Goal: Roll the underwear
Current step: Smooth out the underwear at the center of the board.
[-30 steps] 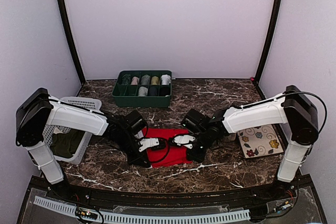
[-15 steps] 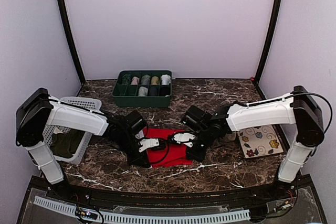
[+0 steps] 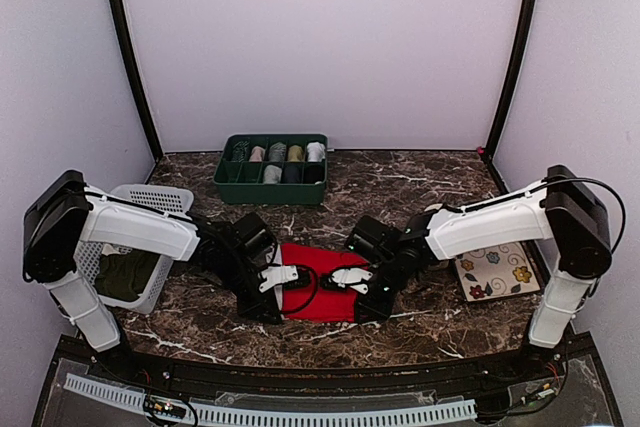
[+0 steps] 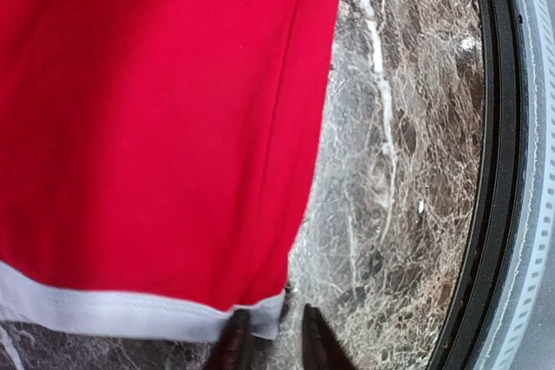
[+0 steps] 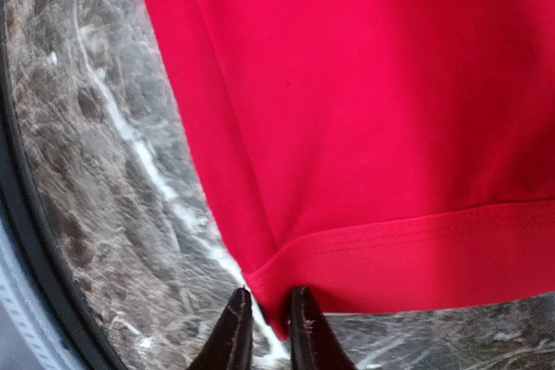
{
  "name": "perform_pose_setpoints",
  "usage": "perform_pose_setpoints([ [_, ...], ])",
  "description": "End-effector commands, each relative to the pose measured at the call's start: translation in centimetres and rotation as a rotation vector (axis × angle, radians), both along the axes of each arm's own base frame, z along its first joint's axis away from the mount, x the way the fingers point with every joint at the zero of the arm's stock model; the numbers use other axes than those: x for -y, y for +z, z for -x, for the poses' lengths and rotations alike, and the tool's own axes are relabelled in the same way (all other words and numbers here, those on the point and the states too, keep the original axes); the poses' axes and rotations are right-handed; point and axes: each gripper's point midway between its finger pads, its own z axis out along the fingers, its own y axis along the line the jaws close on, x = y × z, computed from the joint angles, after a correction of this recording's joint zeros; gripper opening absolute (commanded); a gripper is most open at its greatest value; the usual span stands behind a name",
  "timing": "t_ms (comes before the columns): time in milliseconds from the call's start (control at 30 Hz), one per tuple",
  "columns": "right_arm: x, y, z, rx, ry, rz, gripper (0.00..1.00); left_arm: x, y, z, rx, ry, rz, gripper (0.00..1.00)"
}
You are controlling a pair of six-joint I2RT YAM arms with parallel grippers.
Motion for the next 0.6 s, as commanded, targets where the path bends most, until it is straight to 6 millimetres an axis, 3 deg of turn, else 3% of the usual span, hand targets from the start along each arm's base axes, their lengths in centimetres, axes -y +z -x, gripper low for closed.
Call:
perform_pose_setpoints([
  [0, -0.6, 2.3, 0.3, 0.001, -0.023, -0.051, 0.3, -1.1, 1.8, 0.4, 0.023, 0.018, -0.003, 0.36],
  [67, -1.3, 4.9, -0.4, 0.038, -0.053, -0.106, 0.4, -0.9, 3.8, -0.1, 0.055, 0.047, 0.039, 0.49],
  [100, -1.5, 6.2, -0.9, 0.062, -0.076, -0.132, 0.44, -0.8, 4.9, -0.5, 0.078, 0.066, 0.064, 0.66],
  [167, -1.9, 8.9, -2.0, 0.115, -0.124, -0.181, 0.53, -0.7, 7.3, -1.7, 0.148, 0.119, 0.109, 0.9],
  [233, -1.5, 11.3, -3.4, 0.19, -0.184, -0.215, 0.59, -0.8, 9.7, -3.2, 0.242, 0.185, 0.15, 0.98],
  [300, -1.7, 15.0, -5.3, 0.279, -0.258, -0.292, 0.65, -1.2, 12.5, -5.1, 0.35, 0.271, 0.193, 0.99],
  [400, -0.7, 20.1, -8.5, 0.444, -0.441, -0.414, 0.98, -2.6, 16.3, -9.7, 0.544, 0.533, 0.231, 0.99],
  [467, -0.1, 23.8, -10.0, 0.531, -0.549, -0.531, 1.0, -2.8, 18.1, -11.6, 0.603, 0.634, 0.258, 0.99],
  [567, -0.1, 26.5, -11.3, 0.542, -0.622, -0.698, 1.0, -0.2, 20.6, -13.3, 0.55, 0.649, 0.316, 0.99],
])
